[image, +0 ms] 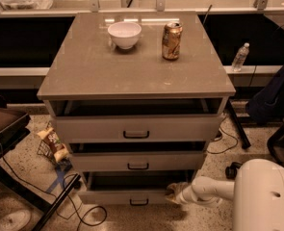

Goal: Open bottom drawer

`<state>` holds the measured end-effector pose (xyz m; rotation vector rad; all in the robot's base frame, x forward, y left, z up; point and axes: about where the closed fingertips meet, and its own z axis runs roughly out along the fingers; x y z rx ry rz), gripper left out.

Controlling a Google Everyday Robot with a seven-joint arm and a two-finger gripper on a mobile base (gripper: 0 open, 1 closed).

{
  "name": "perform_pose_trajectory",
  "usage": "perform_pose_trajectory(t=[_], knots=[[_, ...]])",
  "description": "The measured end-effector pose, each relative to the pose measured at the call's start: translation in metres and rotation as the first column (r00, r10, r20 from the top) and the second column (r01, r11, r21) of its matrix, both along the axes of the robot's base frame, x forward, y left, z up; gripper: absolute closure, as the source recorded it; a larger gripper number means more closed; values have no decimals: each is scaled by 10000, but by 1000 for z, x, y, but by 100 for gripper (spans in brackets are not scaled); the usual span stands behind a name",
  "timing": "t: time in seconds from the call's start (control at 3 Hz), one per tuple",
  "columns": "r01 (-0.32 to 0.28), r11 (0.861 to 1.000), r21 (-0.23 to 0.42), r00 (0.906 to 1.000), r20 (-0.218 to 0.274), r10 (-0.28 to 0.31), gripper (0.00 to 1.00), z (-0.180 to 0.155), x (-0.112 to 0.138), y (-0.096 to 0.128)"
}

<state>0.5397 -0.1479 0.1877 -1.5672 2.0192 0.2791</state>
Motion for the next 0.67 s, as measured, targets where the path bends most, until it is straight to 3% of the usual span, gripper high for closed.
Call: perform_pose_trajectory(t=[0.33, 0.67], knots=[[-16, 10000, 15, 10000, -19, 16, 7, -1, -1, 2], [-28, 10000, 26, 10000, -33, 28, 0, -2, -2, 3]])
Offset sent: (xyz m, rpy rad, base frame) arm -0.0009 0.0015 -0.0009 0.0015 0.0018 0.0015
